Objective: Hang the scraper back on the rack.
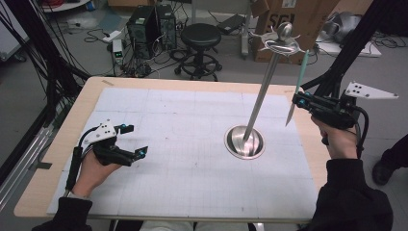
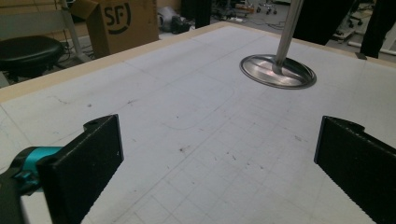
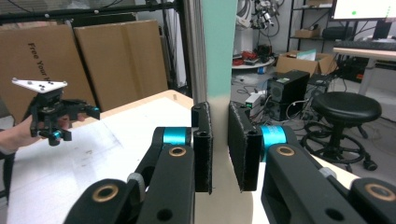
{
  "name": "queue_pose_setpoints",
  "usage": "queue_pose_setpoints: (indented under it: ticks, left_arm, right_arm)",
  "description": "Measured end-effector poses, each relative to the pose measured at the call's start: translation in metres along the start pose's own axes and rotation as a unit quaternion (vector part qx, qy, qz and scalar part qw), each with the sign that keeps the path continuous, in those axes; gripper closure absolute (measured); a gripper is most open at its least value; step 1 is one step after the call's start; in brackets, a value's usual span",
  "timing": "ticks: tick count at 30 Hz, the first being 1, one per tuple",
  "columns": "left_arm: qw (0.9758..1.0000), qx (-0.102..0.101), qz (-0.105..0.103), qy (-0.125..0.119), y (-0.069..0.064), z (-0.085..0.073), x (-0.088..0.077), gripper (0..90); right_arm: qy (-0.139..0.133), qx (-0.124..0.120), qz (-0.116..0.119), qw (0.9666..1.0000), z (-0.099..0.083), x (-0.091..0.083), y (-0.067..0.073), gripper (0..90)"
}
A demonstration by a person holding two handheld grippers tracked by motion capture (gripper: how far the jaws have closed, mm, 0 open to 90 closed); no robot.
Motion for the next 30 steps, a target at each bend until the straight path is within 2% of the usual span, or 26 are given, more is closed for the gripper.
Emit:
queue_pose_setpoints:
  ticks: [2, 5, 7, 10, 16, 17, 20, 22, 25, 30]
  left_arm:
    - [1.0000, 0.000, 0.000, 0.000, 0.000, 0.000, 0.000, 1.7]
    - [1.0000, 0.000, 0.000, 0.002, 0.000, 0.000, 0.000, 1.7]
    - [1.0000, 0.000, -0.001, 0.002, 0.000, 0.000, 0.000, 1.7]
    - [1.0000, -0.001, -0.002, -0.001, 0.000, 0.000, 0.000, 1.7]
    - [0.9999, -0.011, -0.006, -0.012, 0.000, 0.002, -0.002, 1.7]
    - [0.9998, -0.012, -0.007, -0.013, 0.000, 0.002, -0.002, 1.7]
    - [0.9998, -0.012, -0.006, -0.015, 0.000, 0.003, -0.003, 1.7]
    - [0.9998, -0.008, -0.007, -0.018, 0.000, 0.004, -0.003, 1.7]
    - [0.9997, -0.011, -0.008, -0.020, 0.000, 0.004, -0.003, 1.7]
    - [0.9996, -0.015, -0.010, -0.022, 0.000, 0.004, -0.003, 1.7]
  right_arm:
    - [-0.002, 0.007, -0.009, 0.9999, 0.000, 0.002, 0.002, 76.5]
    - [-0.010, 0.009, -0.014, 0.9998, -0.002, 0.003, 0.006, 66.2]
    - [-0.008, 0.006, -0.029, 0.9995, -0.005, 0.004, 0.008, 61.3]
    - [-0.008, 0.007, -0.036, 0.9993, -0.013, 0.005, 0.011, 52.9]
    - [0.006, 0.012, -0.049, 0.9987, -0.036, 0.005, 0.014, 34.3]
    - [0.008, 0.005, -0.051, 0.9986, -0.041, 0.005, 0.015, 30.7]
    - [0.029, -0.001, -0.050, 0.9983, -0.056, 0.008, 0.019, 16.3]
    - [0.040, -0.003, -0.048, 0.9980, -0.065, 0.009, 0.024, 10.4]
    - [0.034, -0.001, -0.056, 0.9979, -0.074, 0.009, 0.029, 0.4]
    - [0.016, 0.005, -0.055, 0.9983, -0.086, 0.006, 0.038, 0.4]
Point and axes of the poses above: each handheld gripper's, and its own axes: x roughly forward along the jaws, z roughly out of its top, y roughly to its left, the point moved 5 cm from there along x, roughly forward along the jaws, and after that the axes turned 6 degrees about -z, right-handed, at the moved point
